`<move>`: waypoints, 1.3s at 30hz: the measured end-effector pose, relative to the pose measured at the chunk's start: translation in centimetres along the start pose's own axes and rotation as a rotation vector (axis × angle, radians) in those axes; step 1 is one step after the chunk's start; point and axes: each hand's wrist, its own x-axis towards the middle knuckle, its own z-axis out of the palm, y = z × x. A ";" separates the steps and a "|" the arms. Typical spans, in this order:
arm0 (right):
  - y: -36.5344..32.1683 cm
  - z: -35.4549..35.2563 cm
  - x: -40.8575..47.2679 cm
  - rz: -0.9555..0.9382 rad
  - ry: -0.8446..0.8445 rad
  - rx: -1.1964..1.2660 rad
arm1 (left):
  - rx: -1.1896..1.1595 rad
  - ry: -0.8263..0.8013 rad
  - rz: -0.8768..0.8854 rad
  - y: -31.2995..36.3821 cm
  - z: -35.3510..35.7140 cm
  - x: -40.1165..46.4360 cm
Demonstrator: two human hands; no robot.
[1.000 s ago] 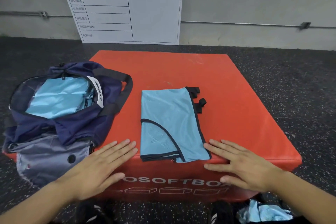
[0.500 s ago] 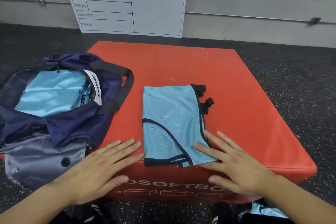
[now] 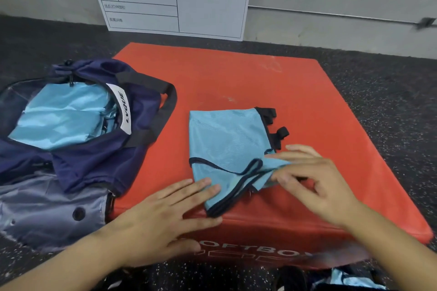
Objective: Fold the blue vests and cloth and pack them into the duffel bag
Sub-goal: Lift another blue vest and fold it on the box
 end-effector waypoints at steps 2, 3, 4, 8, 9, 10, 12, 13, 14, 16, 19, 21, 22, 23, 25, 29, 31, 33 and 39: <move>0.3 -0.7 1.6 0.088 0.013 0.162 | -0.073 0.005 -0.056 -0.1 -0.3 1.0; 0.4 -1.1 2.4 0.146 0.021 0.258 | -0.136 0.018 -0.085 -0.3 -0.4 1.4; 0.4 -1.4 3.1 0.204 0.022 0.358 | -0.209 0.046 -0.113 -0.4 -0.7 1.9; 2.0 -1.8 6.2 0.414 0.013 0.585 | -0.680 0.207 -0.326 -1.3 -1.4 4.1; 2.8 -1.3 6.9 0.478 0.020 0.624 | -0.835 0.206 -0.437 -1.7 -1.5 4.8; 3.6 -0.7 7.5 0.552 0.021 0.664 | -0.970 0.197 -0.540 -2.1 -1.7 5.5; 5.0 0.8 8.1 0.685 0.008 0.689 | -1.143 0.190 -0.668 -2.9 -1.8 6.8; 5.6 1.5 8.1 0.728 0.000 0.684 | -1.185 0.186 -0.701 -3.3 -1.8 7.3; 6.0 2.0 8.1 0.755 -0.004 0.685 | -1.206 0.181 -0.724 -3.7 -1.7 7.8; 6.3 2.3 8.2 0.758 -0.014 0.684 | -1.242 0.174 -0.764 -4.4 -1.4 8.3; 5.8 2.0 8.2 0.708 -0.086 0.681 | -1.256 0.168 -0.798 -5.0 -0.7 8.7; 5.2 2.1 7.7 0.683 -0.172 0.584 | -1.249 0.202 -0.830 -5.4 -0.4 8.9; 5.1 2.4 7.5 0.670 -0.213 0.475 | -1.244 0.226 -0.853 -5.5 -0.4 8.9; 5.1 2.9 7.2 0.655 -0.228 0.348 | -1.236 0.256 -0.880 -5.7 -0.4 8.9; 5.1 3.6 6.9 0.627 -0.178 0.181 | -1.217 0.307 -0.928 -5.7 -0.5 8.7; 4.9 3.9 6.6 0.595 -0.188 0.072 | -1.189 0.284 -0.996 -5.5 -0.2 8.0; 4.8 3.5 6.4 0.648 -0.278 0.065 | -1.199 0.264 -0.998 -5.4 -0.3 7.6; 4.8 3.1 6.2 0.698 -0.318 0.086 | -1.227 0.262 -0.982 -5.4 -0.4 7.5; 4.1 3.0 7.0 0.611 -0.123 0.011 | -1.191 0.310 -0.889 -6.7 -0.9 8.1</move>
